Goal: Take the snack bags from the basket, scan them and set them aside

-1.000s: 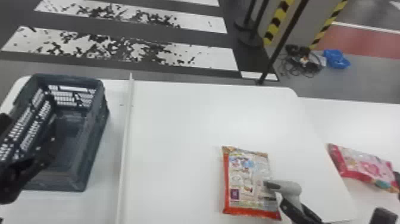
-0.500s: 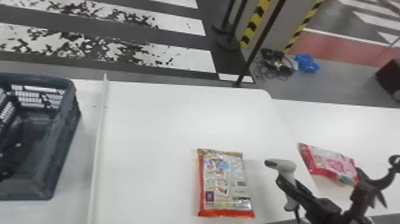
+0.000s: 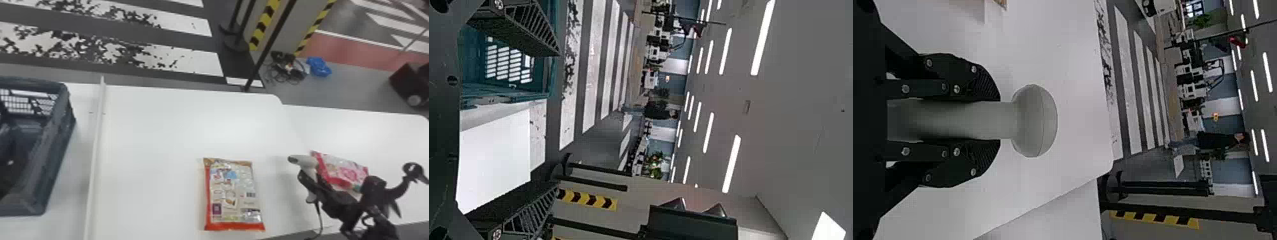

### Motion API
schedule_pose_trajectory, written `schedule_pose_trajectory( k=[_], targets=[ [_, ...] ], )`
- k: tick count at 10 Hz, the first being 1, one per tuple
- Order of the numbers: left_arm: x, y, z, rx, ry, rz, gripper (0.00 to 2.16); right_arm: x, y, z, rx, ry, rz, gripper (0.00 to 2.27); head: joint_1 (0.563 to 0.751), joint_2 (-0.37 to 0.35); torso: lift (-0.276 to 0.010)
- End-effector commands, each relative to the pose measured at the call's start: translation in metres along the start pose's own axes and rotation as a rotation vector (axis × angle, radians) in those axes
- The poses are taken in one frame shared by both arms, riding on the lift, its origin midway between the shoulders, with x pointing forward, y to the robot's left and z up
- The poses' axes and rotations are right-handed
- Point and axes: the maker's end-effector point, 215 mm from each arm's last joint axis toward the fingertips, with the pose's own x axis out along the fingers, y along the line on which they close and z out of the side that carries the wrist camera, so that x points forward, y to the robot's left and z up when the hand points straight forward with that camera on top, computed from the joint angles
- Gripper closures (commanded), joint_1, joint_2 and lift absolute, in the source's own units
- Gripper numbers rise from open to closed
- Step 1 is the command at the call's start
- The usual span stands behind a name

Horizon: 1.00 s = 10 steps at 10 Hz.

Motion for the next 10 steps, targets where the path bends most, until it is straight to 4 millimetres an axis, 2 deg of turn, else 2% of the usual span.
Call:
schedule_pose_trajectory(
  k=[1, 3, 5, 6, 8, 10],
  targets=[
    [-0.003, -0.005, -0.001, 0.005, 0.004, 0.000, 0.07, 0.018, 0.004, -0.004, -0.059, -0.001, 0.022, 2.25, 0.695, -0.350, -0.075],
    [-0.005, -0.008, -0.001, 0.002, 0.006, -0.002, 0.07, 0.033, 0.021, -0.024, -0.094, 0.018, 0.060, 2.25, 0.695, -0.350, -0.075],
    [-0.008, -0.011, 0.001, 0.004, 0.005, -0.002, 0.07, 0.038, 0.034, -0.035, -0.107, 0.032, 0.085, 2.25, 0.695, -0.350, -0.075],
    [-0.009, -0.013, 0.002, 0.009, 0.005, -0.005, 0.07, 0.038, 0.036, -0.036, -0.106, 0.033, 0.087, 2.03, 0.695, -0.350, -0.075],
    [-0.011, -0.014, 0.004, 0.013, 0.004, -0.008, 0.07, 0.034, 0.033, -0.036, -0.111, 0.031, 0.082, 0.08, 0.695, -0.350, -0.075],
    [-0.011, -0.017, 0.005, 0.012, 0.004, -0.012, 0.07, 0.028, 0.027, -0.037, -0.101, 0.031, 0.069, 0.03, 0.695, -0.350, -0.075]
  ],
)
